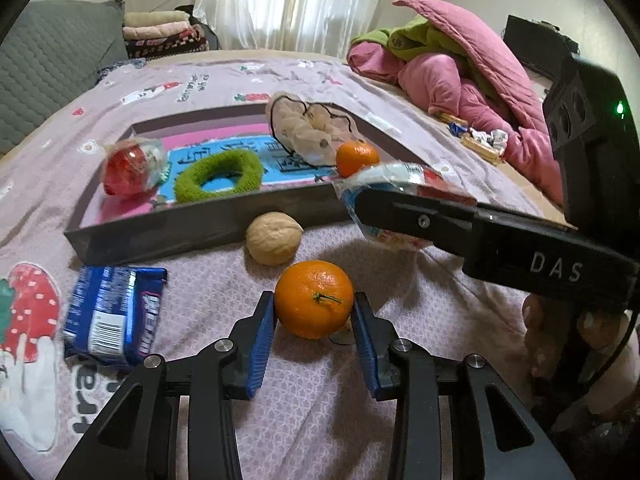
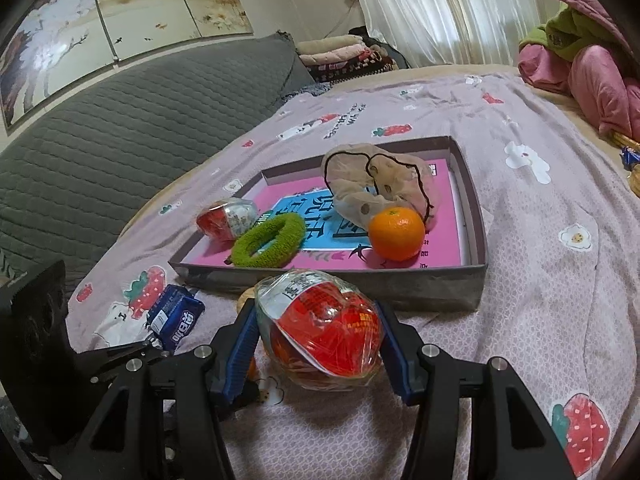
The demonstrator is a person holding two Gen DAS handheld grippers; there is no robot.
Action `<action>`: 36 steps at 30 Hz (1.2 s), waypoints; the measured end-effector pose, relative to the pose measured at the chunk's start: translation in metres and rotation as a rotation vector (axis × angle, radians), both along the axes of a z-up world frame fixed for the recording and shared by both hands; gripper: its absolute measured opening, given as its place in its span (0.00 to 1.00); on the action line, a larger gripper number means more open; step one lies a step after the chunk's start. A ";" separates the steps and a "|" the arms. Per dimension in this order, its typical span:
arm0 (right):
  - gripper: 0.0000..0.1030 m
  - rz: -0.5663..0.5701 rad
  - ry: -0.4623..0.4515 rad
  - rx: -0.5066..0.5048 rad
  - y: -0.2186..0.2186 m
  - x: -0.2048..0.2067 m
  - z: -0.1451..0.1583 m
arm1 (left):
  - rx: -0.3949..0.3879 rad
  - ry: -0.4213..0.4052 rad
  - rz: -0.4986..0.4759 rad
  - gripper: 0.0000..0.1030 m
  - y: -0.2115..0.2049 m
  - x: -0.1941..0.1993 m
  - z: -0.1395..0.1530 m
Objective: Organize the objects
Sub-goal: 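Close left gripper on the orange and lift it, then carry orange with left gripper and candy egg with right gripper over the tray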
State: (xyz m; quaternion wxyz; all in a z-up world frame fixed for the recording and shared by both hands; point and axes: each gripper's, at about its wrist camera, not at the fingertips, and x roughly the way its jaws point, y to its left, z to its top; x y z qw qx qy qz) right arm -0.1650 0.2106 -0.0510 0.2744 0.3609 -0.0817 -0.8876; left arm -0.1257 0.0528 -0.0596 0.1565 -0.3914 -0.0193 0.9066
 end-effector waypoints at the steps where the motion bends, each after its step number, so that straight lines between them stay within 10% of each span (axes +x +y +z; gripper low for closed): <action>1: 0.54 0.000 0.003 -0.008 0.001 0.001 0.001 | 0.001 0.006 0.006 0.37 -0.002 0.001 0.002; 36: 0.55 -0.043 0.109 0.016 -0.005 0.011 0.020 | 0.009 0.139 0.092 0.37 -0.040 -0.001 0.043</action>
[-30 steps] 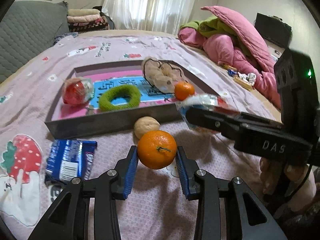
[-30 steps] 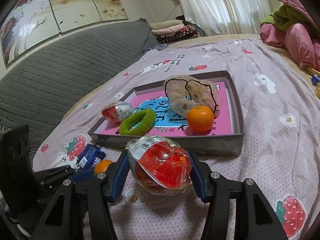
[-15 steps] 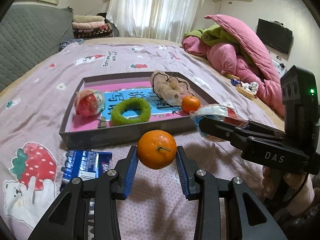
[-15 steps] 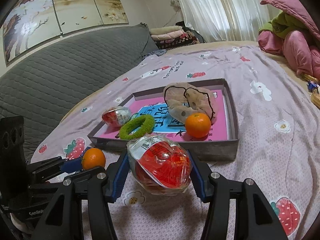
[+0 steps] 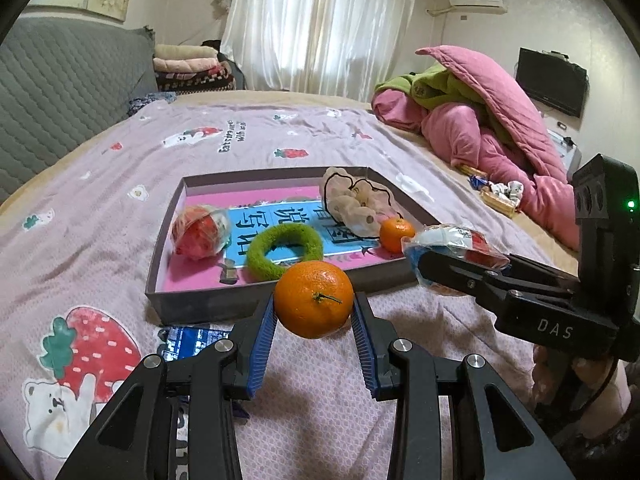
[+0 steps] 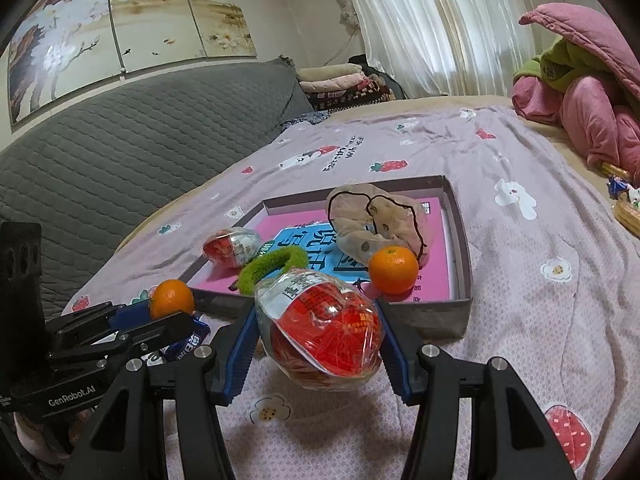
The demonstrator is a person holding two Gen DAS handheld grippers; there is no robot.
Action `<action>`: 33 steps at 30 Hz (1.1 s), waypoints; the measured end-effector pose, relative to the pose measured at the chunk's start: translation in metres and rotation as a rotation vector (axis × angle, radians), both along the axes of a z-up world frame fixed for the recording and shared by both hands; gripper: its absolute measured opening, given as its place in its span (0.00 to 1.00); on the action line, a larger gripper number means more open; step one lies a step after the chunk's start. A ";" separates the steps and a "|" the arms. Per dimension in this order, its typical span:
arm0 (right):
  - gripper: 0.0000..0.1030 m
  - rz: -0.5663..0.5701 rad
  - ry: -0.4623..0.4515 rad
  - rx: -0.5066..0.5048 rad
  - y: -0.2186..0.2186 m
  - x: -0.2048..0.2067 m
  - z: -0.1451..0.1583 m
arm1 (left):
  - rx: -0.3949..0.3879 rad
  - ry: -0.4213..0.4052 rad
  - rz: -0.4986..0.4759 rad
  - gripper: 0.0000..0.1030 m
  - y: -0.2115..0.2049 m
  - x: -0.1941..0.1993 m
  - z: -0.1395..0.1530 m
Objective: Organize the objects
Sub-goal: 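Carry orange with left gripper and candy egg with right gripper over the tray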
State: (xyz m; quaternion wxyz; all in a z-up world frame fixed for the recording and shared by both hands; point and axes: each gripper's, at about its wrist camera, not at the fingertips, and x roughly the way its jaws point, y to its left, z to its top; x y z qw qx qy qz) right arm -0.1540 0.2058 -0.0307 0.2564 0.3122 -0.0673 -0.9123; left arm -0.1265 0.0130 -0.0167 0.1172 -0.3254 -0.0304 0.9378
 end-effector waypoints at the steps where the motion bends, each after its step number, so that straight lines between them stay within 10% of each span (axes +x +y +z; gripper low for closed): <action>1: 0.55 0.003 0.002 -0.002 -0.001 0.000 0.001 | 0.000 0.000 0.001 0.37 -0.001 -0.001 0.000; 33: 0.55 -0.054 0.104 0.030 -0.006 -0.020 0.035 | 0.007 0.051 0.011 0.37 -0.023 -0.049 0.024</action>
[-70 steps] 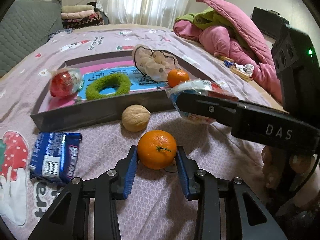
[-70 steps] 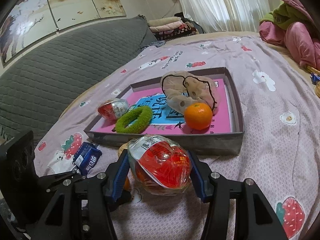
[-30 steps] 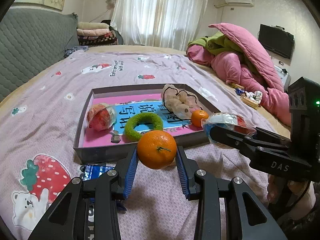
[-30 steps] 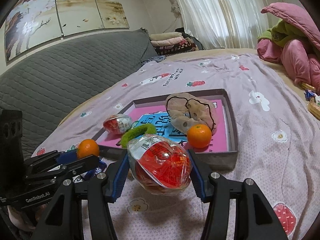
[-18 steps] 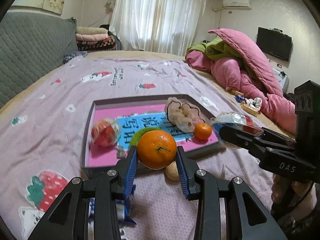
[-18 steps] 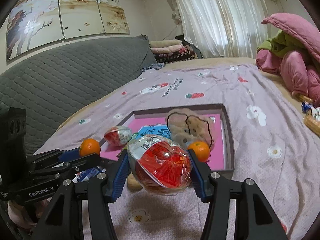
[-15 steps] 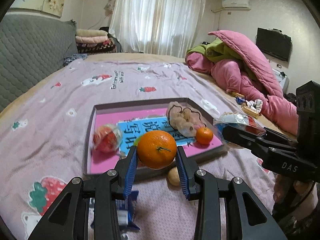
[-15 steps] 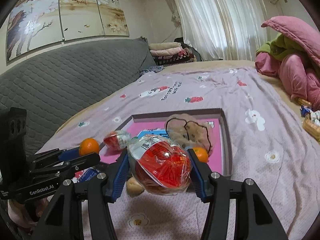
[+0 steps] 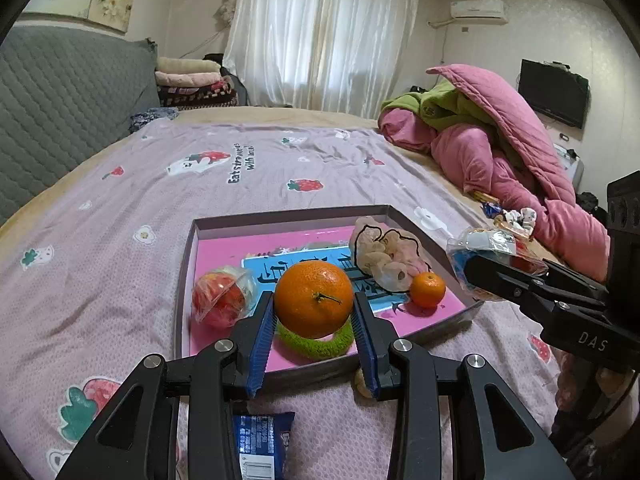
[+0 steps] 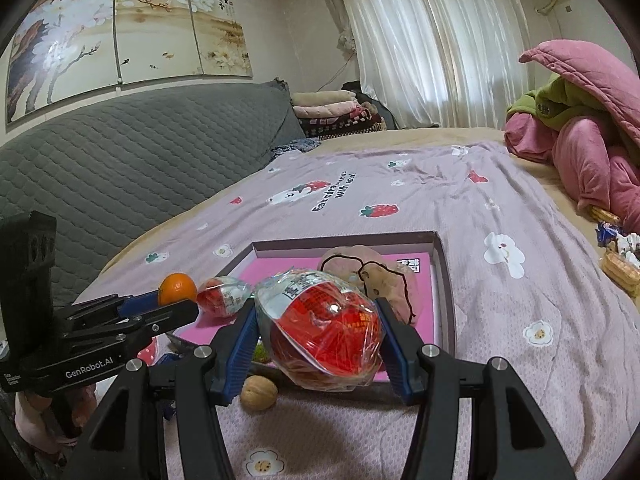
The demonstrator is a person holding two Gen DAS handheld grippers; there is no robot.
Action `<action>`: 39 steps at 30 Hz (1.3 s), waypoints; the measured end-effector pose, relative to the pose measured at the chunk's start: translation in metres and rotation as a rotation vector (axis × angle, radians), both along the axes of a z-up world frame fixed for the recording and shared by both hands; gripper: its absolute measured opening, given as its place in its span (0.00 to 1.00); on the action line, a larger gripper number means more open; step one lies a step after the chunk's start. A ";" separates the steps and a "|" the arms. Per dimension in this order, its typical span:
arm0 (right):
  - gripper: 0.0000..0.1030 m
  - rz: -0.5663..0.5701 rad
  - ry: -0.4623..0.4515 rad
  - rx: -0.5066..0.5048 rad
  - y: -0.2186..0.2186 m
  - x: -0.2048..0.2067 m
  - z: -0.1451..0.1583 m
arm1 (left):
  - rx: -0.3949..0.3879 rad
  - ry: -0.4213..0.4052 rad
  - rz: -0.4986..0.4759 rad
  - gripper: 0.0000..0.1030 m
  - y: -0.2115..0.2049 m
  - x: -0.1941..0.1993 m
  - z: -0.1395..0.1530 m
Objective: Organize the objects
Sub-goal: 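Carry orange with left gripper and candy egg with right gripper over the tray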
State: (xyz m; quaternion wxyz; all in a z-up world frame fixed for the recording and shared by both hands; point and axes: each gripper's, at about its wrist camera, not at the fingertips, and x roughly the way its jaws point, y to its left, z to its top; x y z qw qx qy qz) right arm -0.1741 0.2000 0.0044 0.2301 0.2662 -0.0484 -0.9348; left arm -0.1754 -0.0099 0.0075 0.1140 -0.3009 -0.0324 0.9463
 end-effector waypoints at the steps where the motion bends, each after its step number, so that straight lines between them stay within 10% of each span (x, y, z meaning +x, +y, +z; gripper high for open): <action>1: 0.55 -0.002 0.006 0.002 -0.001 -0.001 0.001 | 0.001 0.000 0.003 0.37 -0.001 -0.001 0.000; 39: 0.55 -0.004 0.008 0.031 -0.011 -0.037 -0.003 | -0.041 -0.059 0.069 0.38 -0.032 -0.023 -0.023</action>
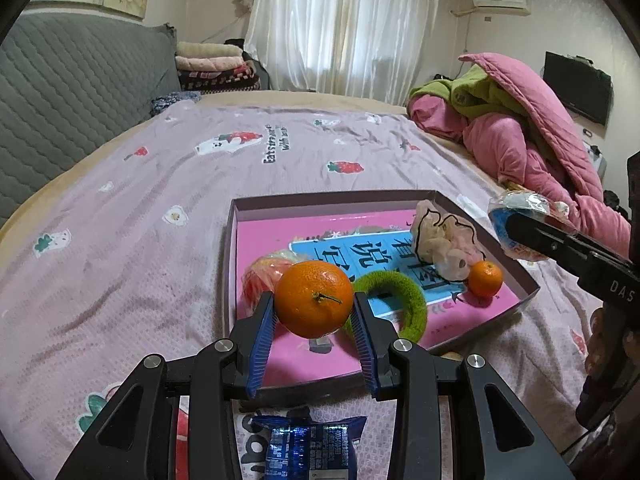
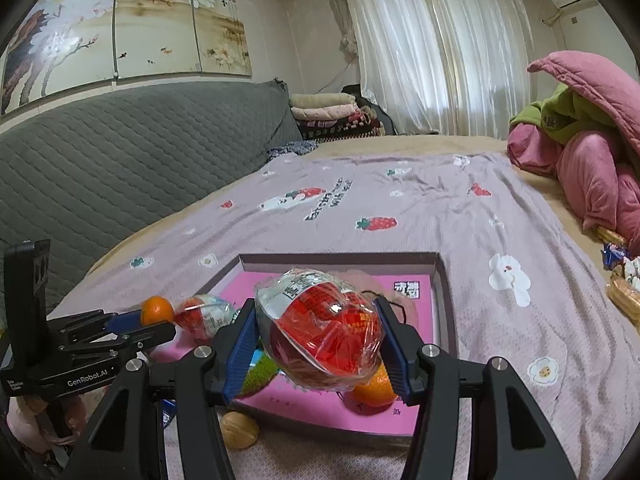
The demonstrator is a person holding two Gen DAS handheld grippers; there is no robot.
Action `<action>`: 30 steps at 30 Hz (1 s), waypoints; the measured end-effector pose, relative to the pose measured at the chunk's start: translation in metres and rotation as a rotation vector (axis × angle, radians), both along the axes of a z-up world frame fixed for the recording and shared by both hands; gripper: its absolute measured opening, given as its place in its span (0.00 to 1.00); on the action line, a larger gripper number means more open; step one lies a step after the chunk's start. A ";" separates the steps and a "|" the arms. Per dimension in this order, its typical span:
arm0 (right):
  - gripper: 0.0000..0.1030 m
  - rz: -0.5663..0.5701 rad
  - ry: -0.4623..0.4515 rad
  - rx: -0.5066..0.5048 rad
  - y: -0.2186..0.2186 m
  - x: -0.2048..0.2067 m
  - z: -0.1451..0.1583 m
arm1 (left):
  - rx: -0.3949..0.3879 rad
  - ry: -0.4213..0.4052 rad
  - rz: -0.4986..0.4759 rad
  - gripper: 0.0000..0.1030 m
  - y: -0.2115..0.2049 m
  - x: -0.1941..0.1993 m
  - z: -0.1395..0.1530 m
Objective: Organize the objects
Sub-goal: 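Carry orange with left gripper and candy egg with right gripper over the tray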
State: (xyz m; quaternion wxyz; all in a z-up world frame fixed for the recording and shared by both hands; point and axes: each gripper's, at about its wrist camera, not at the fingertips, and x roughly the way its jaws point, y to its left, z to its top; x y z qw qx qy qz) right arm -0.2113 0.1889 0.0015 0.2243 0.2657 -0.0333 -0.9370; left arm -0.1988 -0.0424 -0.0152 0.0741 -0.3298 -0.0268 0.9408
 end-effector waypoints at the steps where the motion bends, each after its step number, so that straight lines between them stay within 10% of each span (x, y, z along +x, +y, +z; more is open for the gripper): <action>1: 0.55 0.007 -0.006 0.002 -0.001 -0.001 -0.002 | -0.001 -0.002 -0.001 0.38 0.001 0.000 -0.001; 30: 0.55 0.078 -0.096 0.072 -0.031 -0.005 -0.041 | -0.019 -0.047 0.003 0.38 0.002 -0.008 -0.021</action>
